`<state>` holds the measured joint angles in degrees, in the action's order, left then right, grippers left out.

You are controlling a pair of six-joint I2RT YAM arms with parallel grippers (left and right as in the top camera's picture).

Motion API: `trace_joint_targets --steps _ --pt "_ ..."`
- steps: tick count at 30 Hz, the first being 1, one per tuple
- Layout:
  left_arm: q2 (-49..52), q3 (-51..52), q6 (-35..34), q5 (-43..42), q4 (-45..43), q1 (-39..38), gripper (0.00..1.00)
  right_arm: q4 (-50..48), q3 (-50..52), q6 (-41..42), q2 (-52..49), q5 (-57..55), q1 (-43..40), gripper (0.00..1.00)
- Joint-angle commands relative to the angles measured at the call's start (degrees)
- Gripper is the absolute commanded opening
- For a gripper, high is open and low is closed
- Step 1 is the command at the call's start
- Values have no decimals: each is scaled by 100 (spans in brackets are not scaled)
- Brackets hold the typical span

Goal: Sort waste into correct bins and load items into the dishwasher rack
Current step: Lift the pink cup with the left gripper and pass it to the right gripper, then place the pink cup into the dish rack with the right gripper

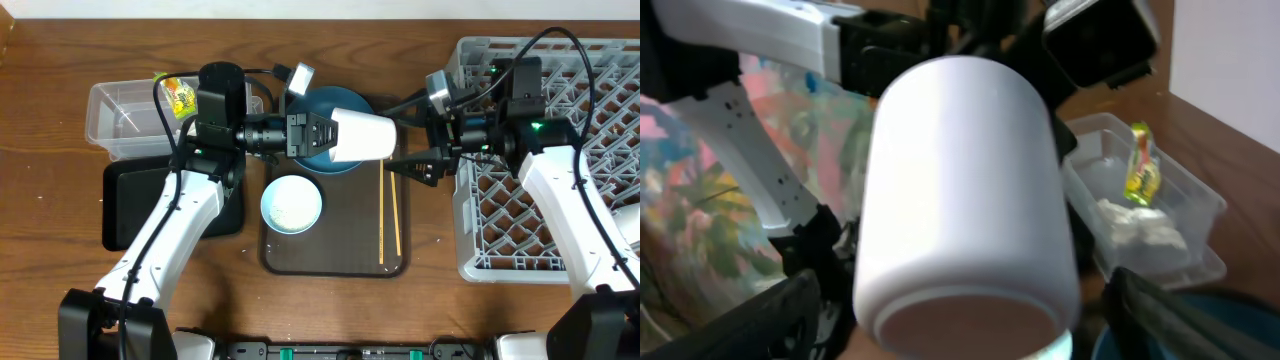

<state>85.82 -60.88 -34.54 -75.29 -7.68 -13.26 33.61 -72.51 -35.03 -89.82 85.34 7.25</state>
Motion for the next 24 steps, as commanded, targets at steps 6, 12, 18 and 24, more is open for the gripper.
trace_joint_targets --steps 6,12,18,24 --pt "39 -33 -4 -120 -15 -197 6 -177 26 -76 122 254 297 81" --pt "39 -33 -4 -120 -15 -199 6 -177 26 -61 122 256 295 70" --pt "39 -33 -4 -122 -15 -199 8 -214 26 -61 120 254 295 55" --pt "39 4 815 74 190 -199 69 -190 26 343 122 -431 295 54"
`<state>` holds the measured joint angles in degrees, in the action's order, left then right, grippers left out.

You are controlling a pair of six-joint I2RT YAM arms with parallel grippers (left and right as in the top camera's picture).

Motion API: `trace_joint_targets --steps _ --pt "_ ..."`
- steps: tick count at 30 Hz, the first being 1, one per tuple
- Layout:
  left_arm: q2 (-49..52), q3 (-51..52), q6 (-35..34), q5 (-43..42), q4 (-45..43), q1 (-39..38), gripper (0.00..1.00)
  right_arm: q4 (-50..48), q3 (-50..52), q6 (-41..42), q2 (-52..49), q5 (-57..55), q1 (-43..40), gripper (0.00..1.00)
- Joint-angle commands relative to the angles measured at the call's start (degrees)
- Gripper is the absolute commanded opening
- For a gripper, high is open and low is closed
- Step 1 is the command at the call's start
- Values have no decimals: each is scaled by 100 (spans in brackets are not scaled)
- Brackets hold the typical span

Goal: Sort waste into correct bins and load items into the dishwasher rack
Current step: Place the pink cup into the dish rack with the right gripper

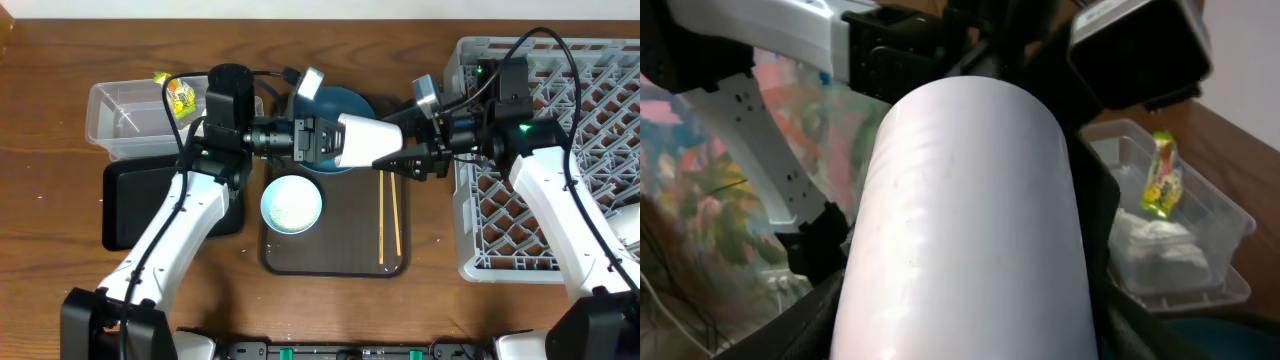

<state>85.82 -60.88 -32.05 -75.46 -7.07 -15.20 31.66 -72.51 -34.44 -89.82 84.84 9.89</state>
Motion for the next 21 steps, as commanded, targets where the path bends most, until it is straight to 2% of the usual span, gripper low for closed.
trace_joint_targets --steps 1,5,8,12,14,18,21 --pt "39 20 737 367 365 -4 74 15 26 481 122 -721 31 51" --pt "37 28 1639 2457 1954 0 82 42 26 1423 122 -2391 15 38" --pt "20 28 1899 3620 2739 37 85 199 13 2055 181 -3786 -101 34" --pt "-197 28 1980 4181 3305 201 88 595 -133 2575 337 -4889 -518 27" --pt "-400 28 2074 4413 3473 310 89 887 -332 2879 398 -5342 -861 17" --pt "-916 28 2201 5060 3720 474 91 1464 -857 3410 407 -6264 -1672 5" --pt "-1268 28 2199 5530 3904 507 92 1685 -1161 3703 404 -6874 -2277 1"
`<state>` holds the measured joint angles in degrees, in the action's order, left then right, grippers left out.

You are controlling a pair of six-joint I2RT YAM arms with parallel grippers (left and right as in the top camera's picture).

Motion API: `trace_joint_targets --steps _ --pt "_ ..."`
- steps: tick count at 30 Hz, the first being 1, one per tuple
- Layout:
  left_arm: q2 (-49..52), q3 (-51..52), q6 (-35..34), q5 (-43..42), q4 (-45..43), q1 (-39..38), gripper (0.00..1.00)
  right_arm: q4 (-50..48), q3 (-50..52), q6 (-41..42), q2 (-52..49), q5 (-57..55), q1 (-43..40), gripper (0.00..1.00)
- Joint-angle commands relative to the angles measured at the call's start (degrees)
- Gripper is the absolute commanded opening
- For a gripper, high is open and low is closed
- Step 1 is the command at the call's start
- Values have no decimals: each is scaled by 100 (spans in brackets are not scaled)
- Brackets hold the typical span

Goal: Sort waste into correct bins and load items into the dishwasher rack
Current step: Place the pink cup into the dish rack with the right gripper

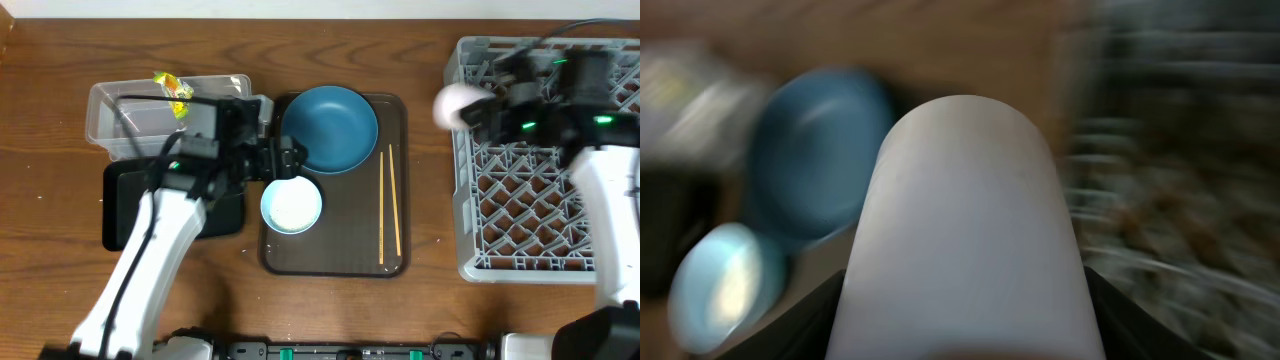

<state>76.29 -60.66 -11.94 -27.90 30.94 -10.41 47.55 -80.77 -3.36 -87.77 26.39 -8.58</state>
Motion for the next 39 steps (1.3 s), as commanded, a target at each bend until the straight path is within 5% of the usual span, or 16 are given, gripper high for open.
trace_joint_targets --steps 1,15,26,31,32,34,39 --pt "-400 7 190 881 149 28 92 109 -398 638 199 -1154 -595 1" --pt "-584 7 210 1088 354 26 92 -476 -494 929 -323 -3080 -2435 1" --pt "-584 7 208 1086 374 28 92 -461 -492 997 -1366 -3265 -2677 5" --pt "-584 7 208 1086 380 26 92 -485 -492 999 -1652 -3261 -2677 44" --pt "-584 7 208 1086 385 26 92 -507 -492 999 -1672 -3254 -2677 56" --pt "-584 7 208 1086 407 26 92 -610 -494 999 -1668 -3121 -2675 99" --pt "-584 7 208 1086 422 26 92 -765 -509 999 -1414 -2406 -2675 99"
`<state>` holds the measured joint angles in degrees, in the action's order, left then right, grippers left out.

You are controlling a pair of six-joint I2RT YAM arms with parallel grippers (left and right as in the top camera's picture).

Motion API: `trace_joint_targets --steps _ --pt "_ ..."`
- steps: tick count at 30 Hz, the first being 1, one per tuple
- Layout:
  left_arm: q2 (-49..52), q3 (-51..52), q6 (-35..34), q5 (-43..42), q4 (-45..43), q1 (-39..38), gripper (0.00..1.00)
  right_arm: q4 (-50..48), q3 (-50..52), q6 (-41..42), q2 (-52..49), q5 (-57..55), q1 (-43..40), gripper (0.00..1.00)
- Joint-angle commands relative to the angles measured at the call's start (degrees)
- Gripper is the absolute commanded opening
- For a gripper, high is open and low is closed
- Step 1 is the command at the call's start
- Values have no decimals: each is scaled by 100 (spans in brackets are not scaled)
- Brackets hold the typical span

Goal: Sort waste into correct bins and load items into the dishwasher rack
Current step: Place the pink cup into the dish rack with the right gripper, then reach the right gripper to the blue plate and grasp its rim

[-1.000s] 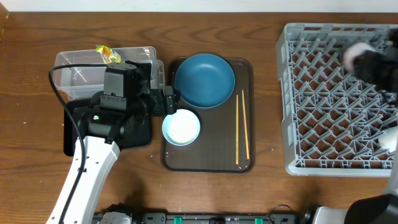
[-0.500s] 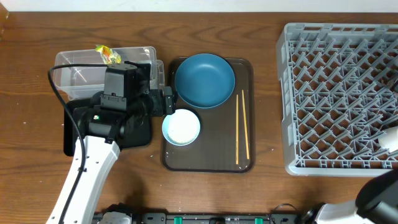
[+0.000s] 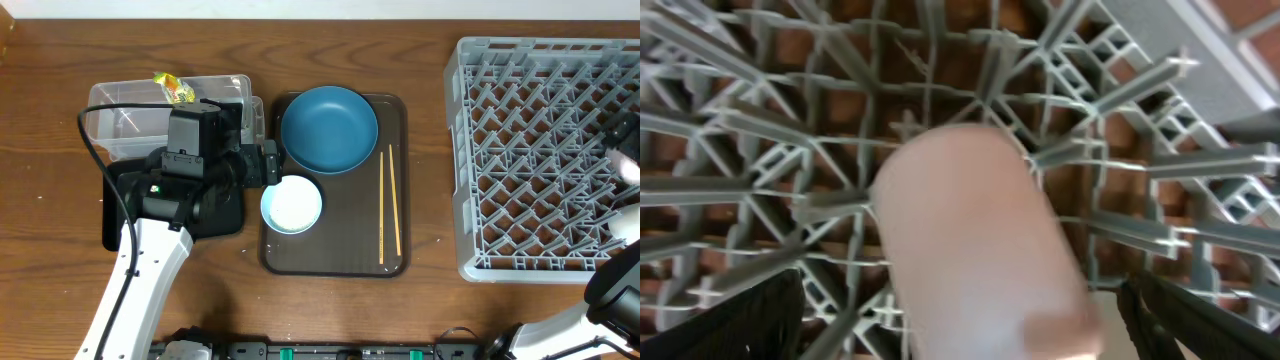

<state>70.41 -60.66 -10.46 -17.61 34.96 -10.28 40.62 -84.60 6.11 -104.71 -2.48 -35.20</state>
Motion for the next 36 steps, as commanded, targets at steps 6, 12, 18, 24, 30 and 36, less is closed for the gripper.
trace_joint_targets --steps 6,12,18,24,30,36 --pt "4 7 61 59 59 15 91 -315 -129 68 942 1375 55 99" --pt "4 7 59 59 109 15 96 -162 -129 46 1458 2024 444 99" --pt "4 7 59 61 181 15 98 -98 -59 -256 1397 3508 1331 99" --pt "4 7 50 632 739 15 98 -232 -57 -275 1075 3053 2715 95" --pt "4 11 33 826 1222 15 98 -417 -57 -275 557 2063 4113 91" --pt "11 46 33 824 1355 15 98 -629 -57 702 -70 1270 5053 86"
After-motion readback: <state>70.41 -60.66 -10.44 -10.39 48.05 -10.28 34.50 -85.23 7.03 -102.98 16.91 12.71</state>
